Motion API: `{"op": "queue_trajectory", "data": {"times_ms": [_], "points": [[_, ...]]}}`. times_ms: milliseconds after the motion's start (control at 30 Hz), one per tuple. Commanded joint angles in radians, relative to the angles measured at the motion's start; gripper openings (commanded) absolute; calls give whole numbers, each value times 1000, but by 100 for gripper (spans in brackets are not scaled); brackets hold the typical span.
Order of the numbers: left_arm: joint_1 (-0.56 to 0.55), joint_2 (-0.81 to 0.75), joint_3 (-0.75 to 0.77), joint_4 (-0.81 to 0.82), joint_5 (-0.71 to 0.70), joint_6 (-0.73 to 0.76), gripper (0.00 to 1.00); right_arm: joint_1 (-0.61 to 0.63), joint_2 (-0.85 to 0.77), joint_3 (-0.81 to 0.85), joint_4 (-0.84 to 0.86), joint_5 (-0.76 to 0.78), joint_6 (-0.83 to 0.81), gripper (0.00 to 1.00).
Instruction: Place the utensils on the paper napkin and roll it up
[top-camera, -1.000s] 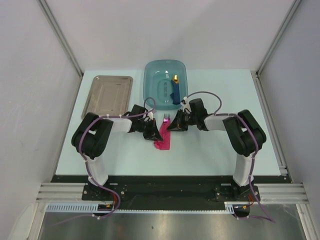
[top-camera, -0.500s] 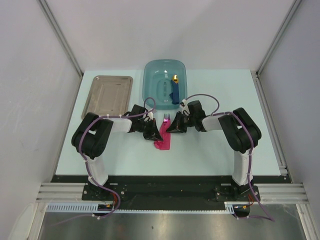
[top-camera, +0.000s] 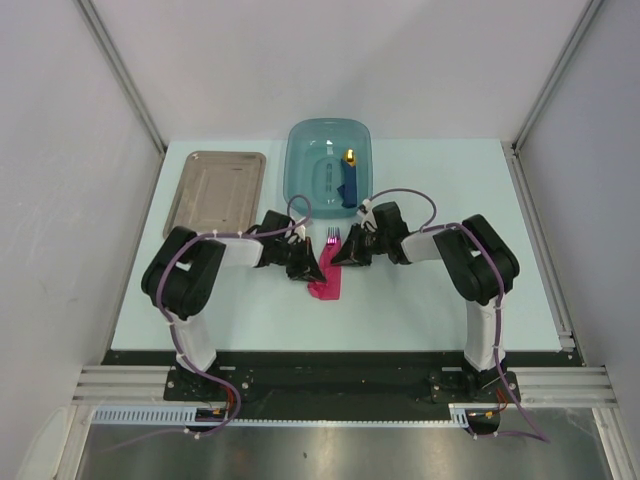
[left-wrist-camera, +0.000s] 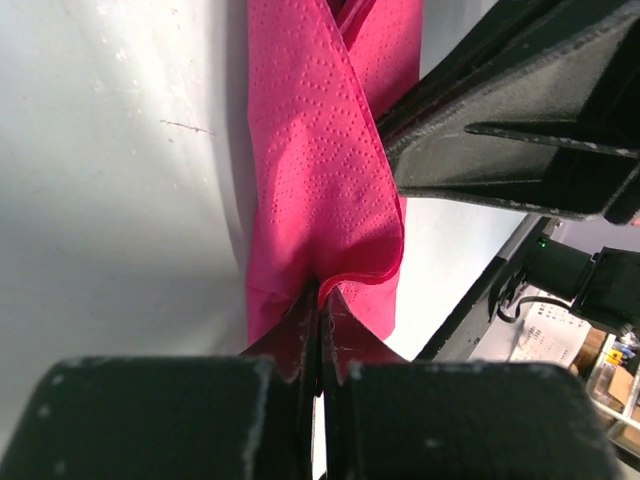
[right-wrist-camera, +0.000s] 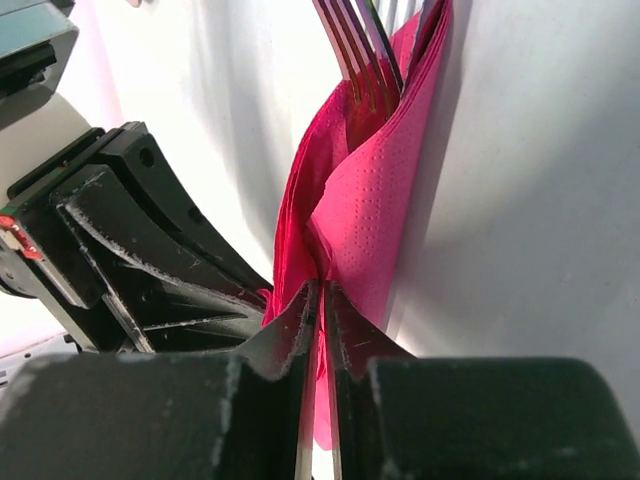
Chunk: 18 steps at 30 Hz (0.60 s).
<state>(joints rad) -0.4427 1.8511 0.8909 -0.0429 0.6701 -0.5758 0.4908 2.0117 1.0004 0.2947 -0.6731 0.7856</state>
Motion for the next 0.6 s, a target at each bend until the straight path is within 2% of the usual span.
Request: {"op": "queue_trajectory", "data": {"times_ms": [0,167,567], "points": [[-13,-47,-36,87,-67,4,0,-6,30,-20,-14,61,-22,9],[-34,-115,-46,146,-26,-45,0,-4,35,-28,-51,110,-42,8],[-102,-64,-24,218,5,-116,0,0,32,-31,-80,152,-49,8]]}}
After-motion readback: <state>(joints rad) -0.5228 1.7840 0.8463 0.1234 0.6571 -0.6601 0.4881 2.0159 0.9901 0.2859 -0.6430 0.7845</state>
